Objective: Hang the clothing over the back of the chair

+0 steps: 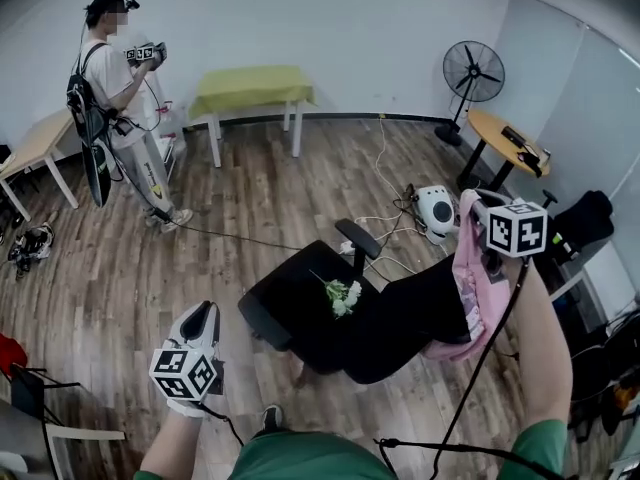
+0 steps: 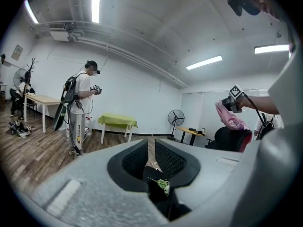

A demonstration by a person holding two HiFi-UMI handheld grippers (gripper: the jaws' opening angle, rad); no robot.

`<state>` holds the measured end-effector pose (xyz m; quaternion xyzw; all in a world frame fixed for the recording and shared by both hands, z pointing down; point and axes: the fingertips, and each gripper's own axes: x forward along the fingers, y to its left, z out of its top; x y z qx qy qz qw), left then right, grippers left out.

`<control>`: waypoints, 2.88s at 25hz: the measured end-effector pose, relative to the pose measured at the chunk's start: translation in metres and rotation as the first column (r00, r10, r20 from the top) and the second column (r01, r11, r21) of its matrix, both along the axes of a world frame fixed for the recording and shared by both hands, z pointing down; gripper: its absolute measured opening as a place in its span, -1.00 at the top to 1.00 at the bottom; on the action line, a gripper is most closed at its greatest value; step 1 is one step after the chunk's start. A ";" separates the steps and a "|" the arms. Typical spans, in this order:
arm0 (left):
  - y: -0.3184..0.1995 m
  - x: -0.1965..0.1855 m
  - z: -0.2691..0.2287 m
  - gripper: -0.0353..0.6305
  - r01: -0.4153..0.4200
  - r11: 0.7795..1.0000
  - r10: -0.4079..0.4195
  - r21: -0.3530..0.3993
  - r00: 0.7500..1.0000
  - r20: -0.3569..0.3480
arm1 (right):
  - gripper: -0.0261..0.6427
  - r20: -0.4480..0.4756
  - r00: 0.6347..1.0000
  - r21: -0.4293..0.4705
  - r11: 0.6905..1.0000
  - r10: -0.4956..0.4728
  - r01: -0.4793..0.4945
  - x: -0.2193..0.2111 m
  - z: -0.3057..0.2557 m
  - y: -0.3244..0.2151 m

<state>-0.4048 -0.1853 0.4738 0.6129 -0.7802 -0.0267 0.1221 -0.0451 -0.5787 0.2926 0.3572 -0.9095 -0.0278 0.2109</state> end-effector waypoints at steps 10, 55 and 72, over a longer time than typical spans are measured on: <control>-0.083 -0.018 0.022 0.73 -0.181 0.983 0.181 -0.011 0.983 -0.039 | 0.61 -0.231 0.973 -0.138 0.989 0.022 -0.055 0.003 0.090 0.009; -0.174 0.203 -0.051 0.73 -0.520 0.851 0.518 0.072 0.854 0.046 | 0.90 0.559 0.716 0.213 0.762 0.418 -0.611 0.272 0.004 0.245; -0.140 0.251 -0.044 0.73 -0.435 0.899 0.433 0.057 0.900 0.047 | 0.90 0.541 0.773 0.223 0.830 0.330 -0.510 0.308 0.015 0.245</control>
